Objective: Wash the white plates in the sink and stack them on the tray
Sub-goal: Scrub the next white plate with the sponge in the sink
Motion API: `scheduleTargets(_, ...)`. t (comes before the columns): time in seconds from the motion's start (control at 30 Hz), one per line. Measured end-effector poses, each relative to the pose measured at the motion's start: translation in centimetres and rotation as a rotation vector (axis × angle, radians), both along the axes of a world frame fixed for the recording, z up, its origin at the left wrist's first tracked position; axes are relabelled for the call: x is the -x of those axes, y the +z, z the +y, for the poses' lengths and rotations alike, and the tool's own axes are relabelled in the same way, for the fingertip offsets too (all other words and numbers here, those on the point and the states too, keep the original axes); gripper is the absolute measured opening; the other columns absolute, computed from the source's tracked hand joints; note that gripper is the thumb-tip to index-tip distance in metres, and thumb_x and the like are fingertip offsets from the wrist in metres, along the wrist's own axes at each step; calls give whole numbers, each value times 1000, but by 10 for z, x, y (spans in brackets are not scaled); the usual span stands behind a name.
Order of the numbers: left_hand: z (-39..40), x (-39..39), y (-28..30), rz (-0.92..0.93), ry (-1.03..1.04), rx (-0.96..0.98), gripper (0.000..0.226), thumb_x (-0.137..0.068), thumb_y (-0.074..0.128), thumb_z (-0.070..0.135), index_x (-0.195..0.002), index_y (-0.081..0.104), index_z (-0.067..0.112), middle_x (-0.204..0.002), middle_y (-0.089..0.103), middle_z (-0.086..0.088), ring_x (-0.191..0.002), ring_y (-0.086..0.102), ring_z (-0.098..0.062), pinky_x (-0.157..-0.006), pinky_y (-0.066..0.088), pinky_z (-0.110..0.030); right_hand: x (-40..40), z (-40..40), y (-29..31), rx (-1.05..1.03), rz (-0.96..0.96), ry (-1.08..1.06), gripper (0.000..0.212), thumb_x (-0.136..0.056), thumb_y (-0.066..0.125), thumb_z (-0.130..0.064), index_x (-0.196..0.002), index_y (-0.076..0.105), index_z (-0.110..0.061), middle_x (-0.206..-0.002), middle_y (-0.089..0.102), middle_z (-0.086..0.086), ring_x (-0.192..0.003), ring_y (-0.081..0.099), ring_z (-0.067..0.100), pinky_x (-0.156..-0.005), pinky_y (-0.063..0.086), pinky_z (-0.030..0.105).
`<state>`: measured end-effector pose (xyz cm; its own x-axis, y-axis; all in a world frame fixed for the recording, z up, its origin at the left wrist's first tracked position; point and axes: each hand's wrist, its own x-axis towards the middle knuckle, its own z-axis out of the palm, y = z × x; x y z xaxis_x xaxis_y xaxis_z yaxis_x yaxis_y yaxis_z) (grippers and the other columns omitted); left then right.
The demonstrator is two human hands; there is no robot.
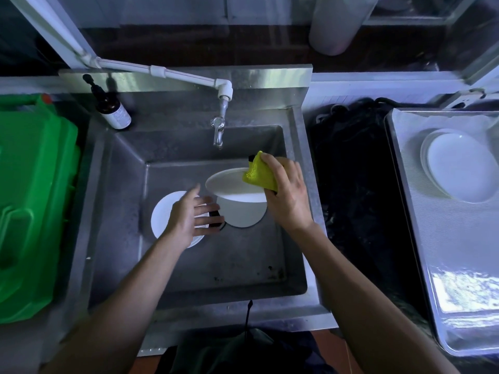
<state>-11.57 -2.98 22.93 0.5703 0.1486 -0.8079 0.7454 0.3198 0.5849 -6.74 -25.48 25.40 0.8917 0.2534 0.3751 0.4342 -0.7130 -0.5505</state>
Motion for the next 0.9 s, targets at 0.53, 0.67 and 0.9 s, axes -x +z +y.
scheduleTargets(0.53, -28, -26, 13, -83, 320, 504, 21, -94, 60, 9, -108, 64, -5, -99, 75, -24, -84, 76, -33, -62, 62, -38, 20, -6, -16, 79, -39, 113, 78, -78, 65, 12, -141, 41, -27, -119, 54, 13, -98, 51, 35, -86, 46, 46)
scheduleTargets(0.67, -22, -23, 7, -137, 334, 478, 12, -97, 56, 4, -106, 61, -3, -89, 75, -20, -80, 76, -31, -62, 61, -38, 30, -12, -27, 109, 56, 177, 82, -79, 65, 8, -146, 38, -31, -129, 49, 6, -111, 49, 32, -90, 47, 46)
scheduleTargets(0.9, -20, -16, 2, -158, 261, 410, 26, -100, 54, 6, -123, 59, -5, -106, 73, -22, -95, 74, -34, -67, 62, -44, 41, -7, -34, -70, 350, 190, 85, -82, 74, -3, -150, 36, -35, -141, 45, -3, -126, 41, 20, -105, 41, 35)
